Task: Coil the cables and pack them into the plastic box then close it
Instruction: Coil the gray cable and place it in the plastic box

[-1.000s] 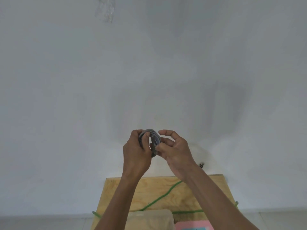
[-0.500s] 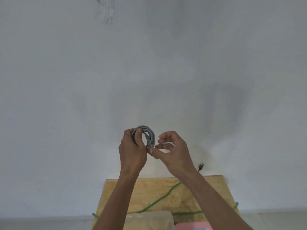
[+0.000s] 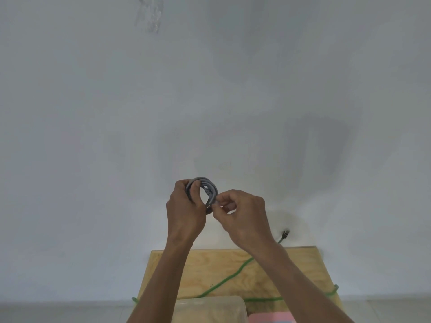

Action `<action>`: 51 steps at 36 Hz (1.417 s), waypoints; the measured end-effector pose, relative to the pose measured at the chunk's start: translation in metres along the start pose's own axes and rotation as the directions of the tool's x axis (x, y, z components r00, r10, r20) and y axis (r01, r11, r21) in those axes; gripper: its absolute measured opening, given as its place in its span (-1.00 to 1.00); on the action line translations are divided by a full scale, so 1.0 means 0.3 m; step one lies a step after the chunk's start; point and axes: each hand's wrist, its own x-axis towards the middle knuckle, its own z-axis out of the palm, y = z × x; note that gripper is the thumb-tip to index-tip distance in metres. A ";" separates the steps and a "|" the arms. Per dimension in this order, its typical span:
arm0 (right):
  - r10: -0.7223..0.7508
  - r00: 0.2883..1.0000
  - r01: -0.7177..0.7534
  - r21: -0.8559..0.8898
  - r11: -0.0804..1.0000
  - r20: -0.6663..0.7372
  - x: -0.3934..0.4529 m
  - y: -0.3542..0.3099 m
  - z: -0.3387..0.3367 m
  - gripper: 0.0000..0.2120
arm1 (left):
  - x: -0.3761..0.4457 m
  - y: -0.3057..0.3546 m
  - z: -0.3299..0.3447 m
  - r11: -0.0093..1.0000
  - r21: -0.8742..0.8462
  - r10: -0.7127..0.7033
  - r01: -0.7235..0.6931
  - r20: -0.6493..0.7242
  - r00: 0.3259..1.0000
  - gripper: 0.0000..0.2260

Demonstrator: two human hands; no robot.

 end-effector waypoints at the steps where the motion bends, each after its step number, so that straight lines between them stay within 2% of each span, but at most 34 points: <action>1: 0.030 1.000 -0.030 -0.005 1.000 -0.004 0.005 -0.007 0.001 -0.97 | -0.001 0.001 0.000 1.000 0.014 0.006 -0.006 0.006 1.000 -0.84; 6: 0.130 0.991 -0.129 0.074 0.989 -0.004 0.027 -0.029 -0.019 -0.87 | 0.000 0.002 -0.009 0.999 0.029 0.040 -0.040 0.014 0.999 -0.84; 9: 0.188 0.979 -0.200 0.207 0.958 0.077 0.050 -0.014 -0.069 -0.91 | 0.000 -0.008 -0.026 0.996 0.048 0.076 -0.079 0.068 0.995 -0.85; 14: 0.182 0.976 -0.211 0.296 0.931 0.123 0.092 0.008 -0.120 -0.89 | 0.007 -0.009 -0.033 0.989 0.102 0.092 -0.111 0.173 0.981 -0.81; 19: 0.184 0.980 -0.198 0.448 0.872 0.077 0.122 0.038 -0.143 -0.93 | 0.005 -0.010 -0.027 0.988 0.084 0.100 -0.127 0.268 0.958 -0.79; 24: 0.115 0.993 -0.102 0.445 0.890 -0.002 0.070 0.052 -0.068 -0.89 | -0.015 -0.011 0.002 0.999 -0.047 0.006 0.006 0.237 0.972 -0.76; 31: -0.029 0.998 0.043 0.296 0.954 -0.052 0.038 0.066 -0.046 -0.94 | -0.021 -0.016 -0.019 0.996 -0.084 0.037 -0.014 0.273 0.961 -0.78; 33: -0.051 0.996 0.069 0.304 0.950 -0.066 0.038 0.063 -0.056 -0.92 | -0.024 -0.018 -0.029 0.995 -0.093 0.055 -0.030 0.274 0.960 -0.80; 38: 0.092 0.990 -0.038 0.428 0.903 -0.106 0.005 0.066 -0.021 -0.90 | -0.036 -0.011 -0.020 0.996 -0.084 0.028 -0.007 0.261 0.965 -0.77; 41: 0.173 0.984 -0.121 0.545 0.830 -0.045 -0.030 0.063 0.014 -0.97 | -0.053 -0.010 -0.004 0.998 -0.059 0.009 0.005 0.237 0.971 -0.76; 44: 0.226 0.974 -0.167 0.581 0.796 -0.030 -0.058 0.065 0.038 -0.81 | -0.068 -0.017 0.008 0.998 -0.057 -0.019 0.032 0.215 0.976 -0.75; 47: 0.298 0.953 -0.203 0.611 0.765 -0.056 -0.073 0.065 0.053 -0.80 | -0.079 -0.028 0.014 0.991 -0.111 -0.053 0.079 0.219 0.974 -0.75; 51: 0.353 0.933 -0.223 0.664 0.713 -0.065 -0.089 0.065 0.072 -0.89 | -0.104 -0.044 0.014 0.953 -0.249 -0.111 0.174 0.249 0.962 -0.75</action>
